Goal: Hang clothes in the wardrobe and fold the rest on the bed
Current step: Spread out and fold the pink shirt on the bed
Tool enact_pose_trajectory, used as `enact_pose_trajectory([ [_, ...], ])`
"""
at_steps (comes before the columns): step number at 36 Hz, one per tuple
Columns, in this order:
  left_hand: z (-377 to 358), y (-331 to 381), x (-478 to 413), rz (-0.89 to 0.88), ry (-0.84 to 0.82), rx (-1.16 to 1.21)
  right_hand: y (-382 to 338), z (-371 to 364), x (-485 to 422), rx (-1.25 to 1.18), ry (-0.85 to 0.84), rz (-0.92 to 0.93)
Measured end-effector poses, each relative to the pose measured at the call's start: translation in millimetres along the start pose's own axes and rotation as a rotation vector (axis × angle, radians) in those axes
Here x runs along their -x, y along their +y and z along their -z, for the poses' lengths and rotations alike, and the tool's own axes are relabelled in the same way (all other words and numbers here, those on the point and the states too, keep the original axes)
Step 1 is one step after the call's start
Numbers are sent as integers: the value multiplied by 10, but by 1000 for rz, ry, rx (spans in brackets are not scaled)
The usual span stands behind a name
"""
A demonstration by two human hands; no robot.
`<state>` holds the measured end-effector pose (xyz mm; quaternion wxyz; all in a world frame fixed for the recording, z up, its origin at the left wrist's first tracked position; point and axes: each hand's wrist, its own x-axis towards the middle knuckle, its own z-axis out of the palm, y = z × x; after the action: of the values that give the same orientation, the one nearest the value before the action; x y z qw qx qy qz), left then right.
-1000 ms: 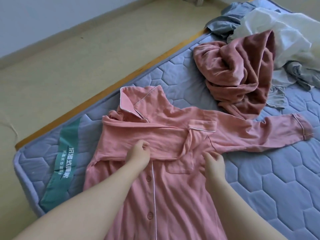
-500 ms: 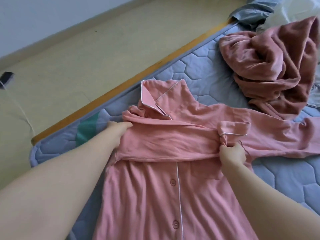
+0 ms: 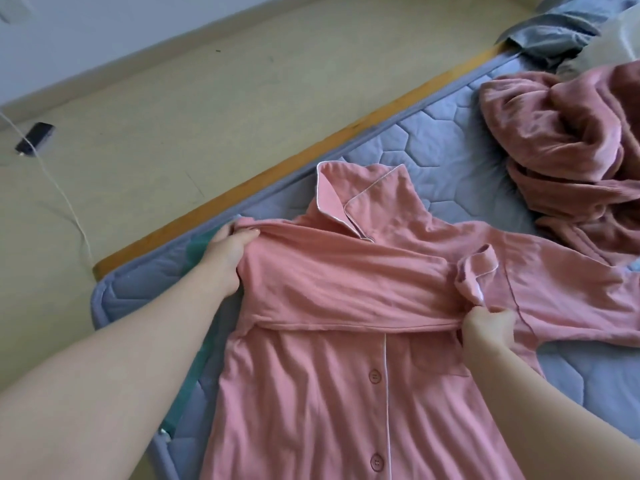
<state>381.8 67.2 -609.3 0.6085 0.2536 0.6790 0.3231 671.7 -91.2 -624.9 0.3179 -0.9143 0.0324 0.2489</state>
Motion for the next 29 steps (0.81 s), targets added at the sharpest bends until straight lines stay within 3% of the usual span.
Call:
enact_pose_trajectory([
  [5,61,-5,-67,-36,80,-184,-117,-8,-81,86,38,-42],
  [9,38,7,-88,-50,81,-189,-203,73,-130,287,-2,227],
  [11,24,59,-78,-10,45,-153,-280,118,-149,188,-43,292],
  [13,46,138,-46,66,5,-89,-402,180,-170,-201,-110,171],
  [15,71,233,-19,104,27,-36,-474,262,-218,-645,-235,-103],
  [17,59,301,-51,96,78,32,-458,345,-252,-836,-319,-284],
  [20,-82,380,-19,28,110,-142,-309,409,-328,-775,-376,-381],
  [24,-129,290,-61,-207,261,-973,-89,391,-375,-547,-395,-374],
  [27,-183,166,-41,-267,275,-968,-100,379,-380,-495,-407,-356],
  [29,-284,105,-2,-203,276,-743,-171,382,-406,-485,-392,-369],
])
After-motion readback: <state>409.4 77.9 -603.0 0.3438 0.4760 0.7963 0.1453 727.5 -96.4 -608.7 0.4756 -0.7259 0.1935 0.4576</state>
